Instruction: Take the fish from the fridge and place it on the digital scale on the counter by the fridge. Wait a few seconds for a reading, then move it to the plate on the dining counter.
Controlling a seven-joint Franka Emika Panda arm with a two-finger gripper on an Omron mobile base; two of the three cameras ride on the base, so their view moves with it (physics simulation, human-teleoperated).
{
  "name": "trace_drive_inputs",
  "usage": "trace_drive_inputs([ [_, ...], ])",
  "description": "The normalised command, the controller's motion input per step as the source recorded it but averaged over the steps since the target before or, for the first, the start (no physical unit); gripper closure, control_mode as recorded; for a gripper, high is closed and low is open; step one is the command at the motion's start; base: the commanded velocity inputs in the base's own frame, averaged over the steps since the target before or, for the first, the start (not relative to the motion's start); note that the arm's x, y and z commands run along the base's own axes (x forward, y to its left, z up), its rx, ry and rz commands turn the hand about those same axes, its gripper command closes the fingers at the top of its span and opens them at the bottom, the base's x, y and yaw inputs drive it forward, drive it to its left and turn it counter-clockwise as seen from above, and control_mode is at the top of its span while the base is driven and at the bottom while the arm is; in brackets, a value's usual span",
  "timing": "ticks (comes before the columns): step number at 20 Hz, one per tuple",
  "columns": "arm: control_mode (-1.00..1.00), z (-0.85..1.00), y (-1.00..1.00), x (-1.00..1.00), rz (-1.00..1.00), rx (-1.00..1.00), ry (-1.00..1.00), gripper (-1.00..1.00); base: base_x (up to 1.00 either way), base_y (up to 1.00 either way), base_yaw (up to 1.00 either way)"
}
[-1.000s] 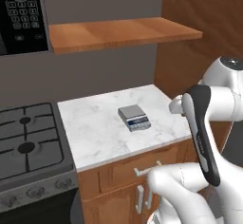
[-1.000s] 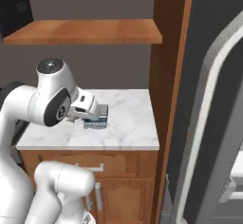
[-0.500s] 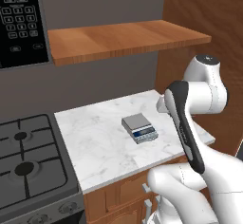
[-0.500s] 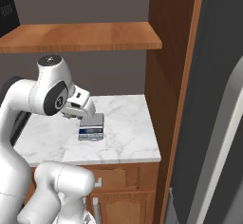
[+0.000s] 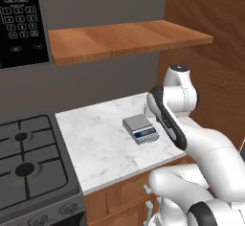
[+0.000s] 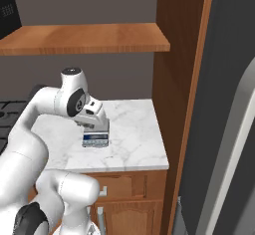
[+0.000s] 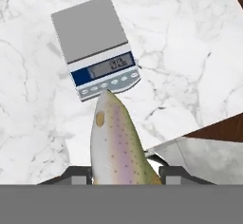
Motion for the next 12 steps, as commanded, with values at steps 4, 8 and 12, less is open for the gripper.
trace_drive_inputs([
  [4, -1.00, -0.62, 0.27, 0.91, 0.00, 0.00, 0.01, 1.00, 0.00, 0.00, 0.00],
  [8, -1.00, -0.44, 0.15, 0.74, 0.00, 0.00, -0.03, 1.00, 0.00, 0.00, 0.00],
  [12, -1.00, -0.25, 0.00, 0.47, 0.01, 0.00, -0.14, 1.00, 0.00, 0.00, 0.00],
])
